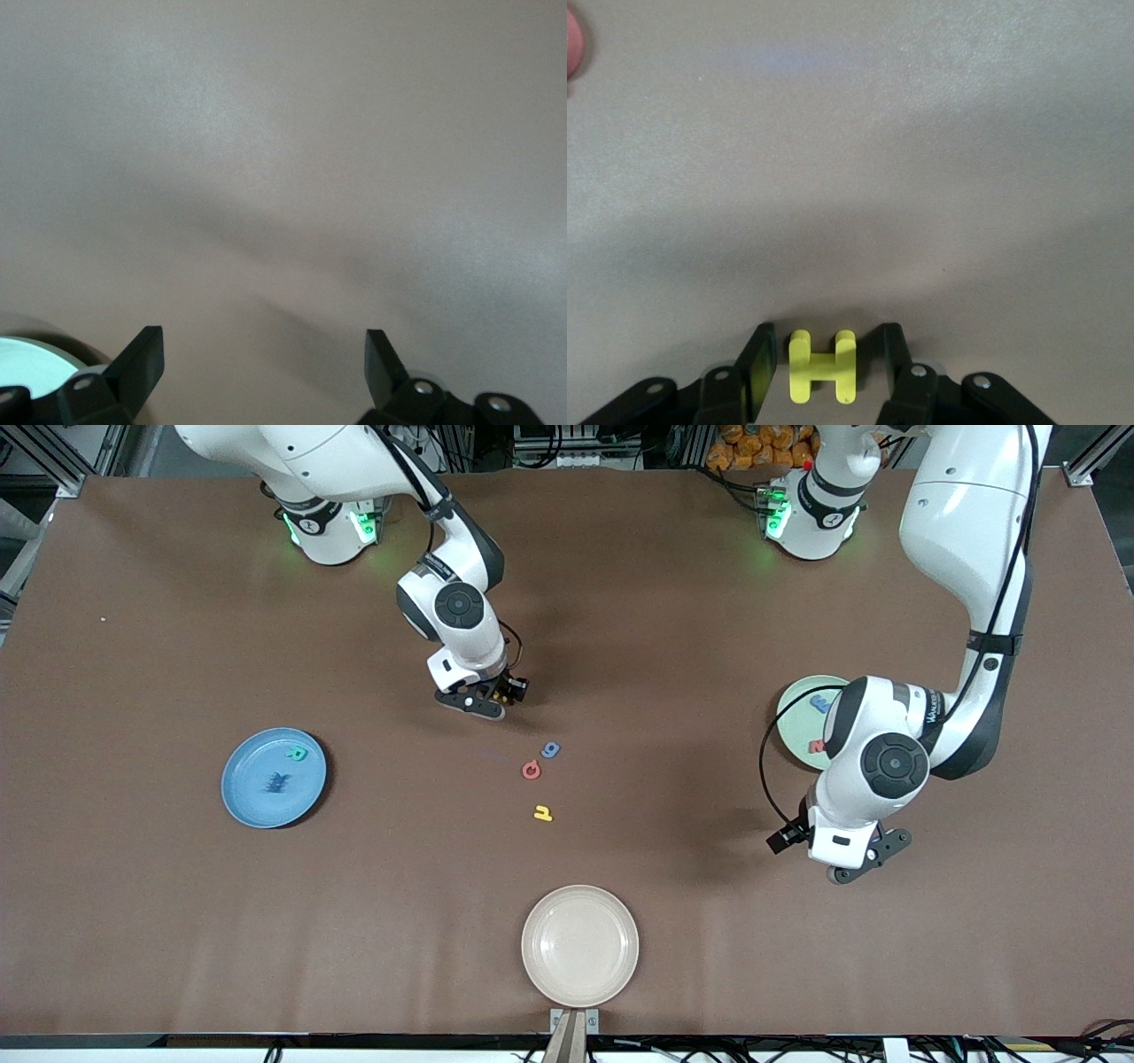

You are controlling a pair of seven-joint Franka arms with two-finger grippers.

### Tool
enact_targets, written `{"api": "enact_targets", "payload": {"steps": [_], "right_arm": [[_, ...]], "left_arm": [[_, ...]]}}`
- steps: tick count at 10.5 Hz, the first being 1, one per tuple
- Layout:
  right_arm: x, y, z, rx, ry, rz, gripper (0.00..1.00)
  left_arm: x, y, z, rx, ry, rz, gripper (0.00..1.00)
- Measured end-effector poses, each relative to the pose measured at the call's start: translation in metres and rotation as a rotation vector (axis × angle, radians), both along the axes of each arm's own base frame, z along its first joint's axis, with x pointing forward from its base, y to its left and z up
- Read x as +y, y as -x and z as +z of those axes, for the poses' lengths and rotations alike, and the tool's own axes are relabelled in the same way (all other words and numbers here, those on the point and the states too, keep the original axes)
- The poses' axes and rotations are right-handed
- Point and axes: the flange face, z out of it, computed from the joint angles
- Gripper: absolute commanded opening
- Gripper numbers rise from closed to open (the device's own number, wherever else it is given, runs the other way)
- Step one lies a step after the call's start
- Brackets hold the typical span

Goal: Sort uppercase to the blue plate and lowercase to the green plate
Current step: 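Lower the right gripper and grasp the yellow H, then carry the yellow H with the right gripper to the blue plate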

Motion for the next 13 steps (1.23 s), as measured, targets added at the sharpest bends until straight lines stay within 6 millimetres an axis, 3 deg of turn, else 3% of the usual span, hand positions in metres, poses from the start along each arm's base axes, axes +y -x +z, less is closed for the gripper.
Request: {"api": "enact_targets", "payload": {"steps": [13], "right_arm": [[0.0039,0.0009,0.0029,0.005,0.004,0.081,0.18]], "left_arm": [[-0.0011,-0.0001,0.0000,-0.003,0.002,-0.001,1.00]]}}
